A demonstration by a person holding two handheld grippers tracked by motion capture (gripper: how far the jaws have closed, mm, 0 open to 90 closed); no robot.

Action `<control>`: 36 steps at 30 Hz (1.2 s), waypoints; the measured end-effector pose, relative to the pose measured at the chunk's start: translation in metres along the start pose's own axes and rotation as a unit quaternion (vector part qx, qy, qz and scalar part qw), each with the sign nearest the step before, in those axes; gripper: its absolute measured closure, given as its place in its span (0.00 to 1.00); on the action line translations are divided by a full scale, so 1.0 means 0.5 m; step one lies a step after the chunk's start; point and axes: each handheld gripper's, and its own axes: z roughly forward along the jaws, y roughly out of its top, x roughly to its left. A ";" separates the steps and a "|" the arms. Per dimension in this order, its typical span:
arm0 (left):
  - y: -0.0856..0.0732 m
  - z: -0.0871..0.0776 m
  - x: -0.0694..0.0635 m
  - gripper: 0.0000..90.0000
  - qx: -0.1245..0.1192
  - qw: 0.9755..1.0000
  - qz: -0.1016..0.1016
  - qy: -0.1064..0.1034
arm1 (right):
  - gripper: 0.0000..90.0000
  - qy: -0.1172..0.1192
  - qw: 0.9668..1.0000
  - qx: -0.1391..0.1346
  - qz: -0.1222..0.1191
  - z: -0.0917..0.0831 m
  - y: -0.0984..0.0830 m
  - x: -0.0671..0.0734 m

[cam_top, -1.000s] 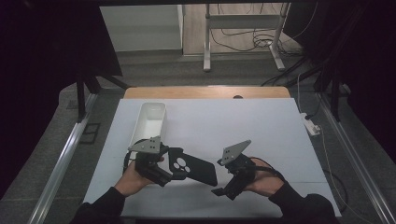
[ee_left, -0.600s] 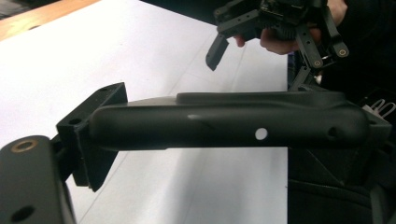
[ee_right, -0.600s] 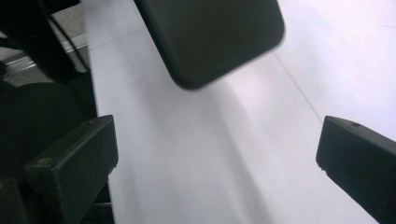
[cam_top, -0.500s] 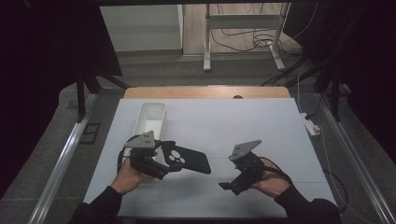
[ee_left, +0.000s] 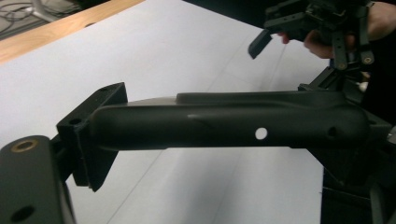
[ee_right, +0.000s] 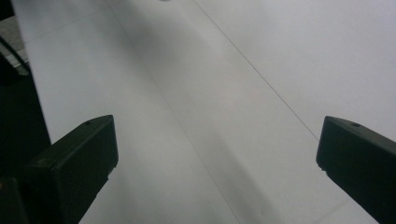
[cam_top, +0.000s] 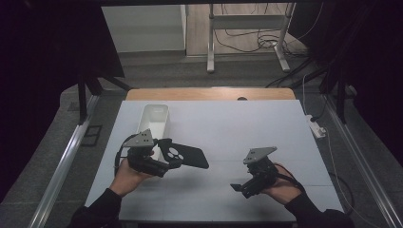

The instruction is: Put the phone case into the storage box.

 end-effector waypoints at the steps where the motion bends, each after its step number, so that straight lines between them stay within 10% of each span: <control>1: 0.000 -0.002 0.002 0.15 0.002 1.000 -0.001 0.004 | 0.00 -0.005 1.000 0.000 0.004 -0.002 -0.004 -0.001; 36: 0.023 -0.068 0.067 0.15 -0.007 0.994 -0.046 0.095 | 0.00 -0.117 0.985 -0.026 0.122 -0.094 -0.116 -0.034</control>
